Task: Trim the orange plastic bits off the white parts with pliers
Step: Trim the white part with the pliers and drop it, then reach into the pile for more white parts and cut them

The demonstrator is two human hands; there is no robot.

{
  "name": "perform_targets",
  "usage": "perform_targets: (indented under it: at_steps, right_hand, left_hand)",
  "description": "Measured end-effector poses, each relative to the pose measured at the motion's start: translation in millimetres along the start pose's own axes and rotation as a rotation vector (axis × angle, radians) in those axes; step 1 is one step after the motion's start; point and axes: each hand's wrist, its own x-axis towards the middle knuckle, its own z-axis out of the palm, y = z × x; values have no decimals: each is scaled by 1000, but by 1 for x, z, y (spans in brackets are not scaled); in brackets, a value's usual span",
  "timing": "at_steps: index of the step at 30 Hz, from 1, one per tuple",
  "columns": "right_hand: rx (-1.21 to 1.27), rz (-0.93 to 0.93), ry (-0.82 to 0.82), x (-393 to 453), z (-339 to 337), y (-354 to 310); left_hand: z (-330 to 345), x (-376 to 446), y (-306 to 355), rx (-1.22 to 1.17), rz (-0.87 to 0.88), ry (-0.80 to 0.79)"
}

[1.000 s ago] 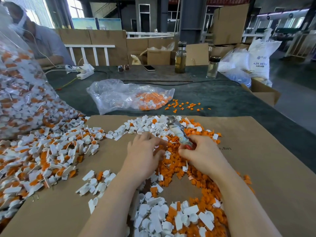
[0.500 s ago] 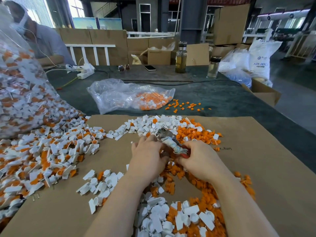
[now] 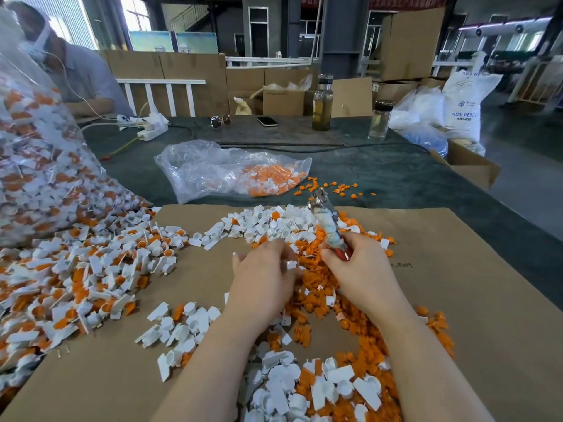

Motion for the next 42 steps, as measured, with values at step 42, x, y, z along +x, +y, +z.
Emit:
perform_targets:
  at_steps: [42]
  right_hand:
    - [191, -244, 333, -14, 20, -22]
  left_hand:
    - [-15, -9, 30, -1164, -286, 218]
